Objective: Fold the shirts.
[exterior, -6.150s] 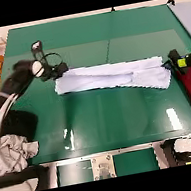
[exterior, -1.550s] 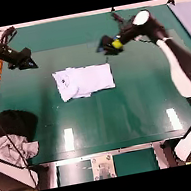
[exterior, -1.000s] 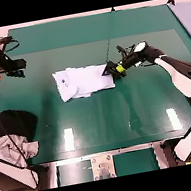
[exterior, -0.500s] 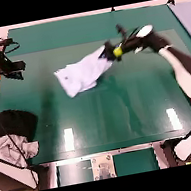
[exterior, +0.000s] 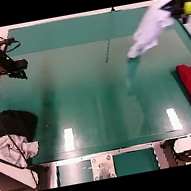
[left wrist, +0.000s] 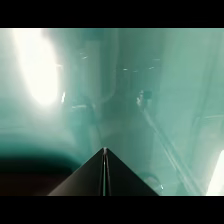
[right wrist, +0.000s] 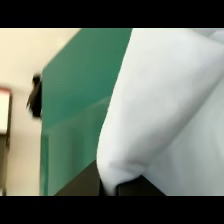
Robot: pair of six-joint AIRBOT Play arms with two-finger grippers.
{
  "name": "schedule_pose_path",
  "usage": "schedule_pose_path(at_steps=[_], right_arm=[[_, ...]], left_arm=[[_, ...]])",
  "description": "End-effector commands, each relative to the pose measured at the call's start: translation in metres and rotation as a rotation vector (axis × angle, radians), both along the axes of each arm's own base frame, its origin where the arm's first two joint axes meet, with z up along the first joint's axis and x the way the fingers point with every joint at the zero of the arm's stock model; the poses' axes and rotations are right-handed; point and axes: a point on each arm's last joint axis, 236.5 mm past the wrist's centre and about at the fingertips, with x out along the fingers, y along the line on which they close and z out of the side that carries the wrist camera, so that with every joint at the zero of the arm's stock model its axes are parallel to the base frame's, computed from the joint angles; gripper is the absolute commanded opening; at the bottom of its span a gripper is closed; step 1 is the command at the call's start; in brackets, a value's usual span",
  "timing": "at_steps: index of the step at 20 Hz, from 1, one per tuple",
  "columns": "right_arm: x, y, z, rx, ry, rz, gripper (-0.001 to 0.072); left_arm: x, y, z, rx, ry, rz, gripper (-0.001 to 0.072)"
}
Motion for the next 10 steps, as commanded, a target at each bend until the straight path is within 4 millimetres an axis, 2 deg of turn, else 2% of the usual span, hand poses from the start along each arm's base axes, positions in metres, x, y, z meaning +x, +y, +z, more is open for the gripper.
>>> schedule_pose_path(at_steps=[1,2,5,7,10], right_arm=[[-0.039,-0.111,0.012,-0.020,0.001,-0.220,0.0024],[-0.053,-0.141,0.011,-0.036,0.010,-0.283,0.0024],[-0.097,-0.206,0.007,-0.099,0.053,-0.433,0.0023],[-0.124,-0.230,-0.002,-0.126,0.109,-0.482,0.0024],[-0.162,-0.252,-0.032,-0.172,0.254,-0.522,0.0023]], left_arm=[[0.001,-0.010,0.002,-0.037,-0.001,0.016,0.0021],[0.001,-0.012,0.002,-0.035,0.000,0.012,0.0021],[0.001,-0.034,0.002,-0.033,-0.006,-0.037,0.0021],[0.005,-0.050,0.002,-0.027,-0.029,-0.077,0.0021],[0.006,-0.073,0.002,-0.029,-0.047,-0.122,0.0021]])
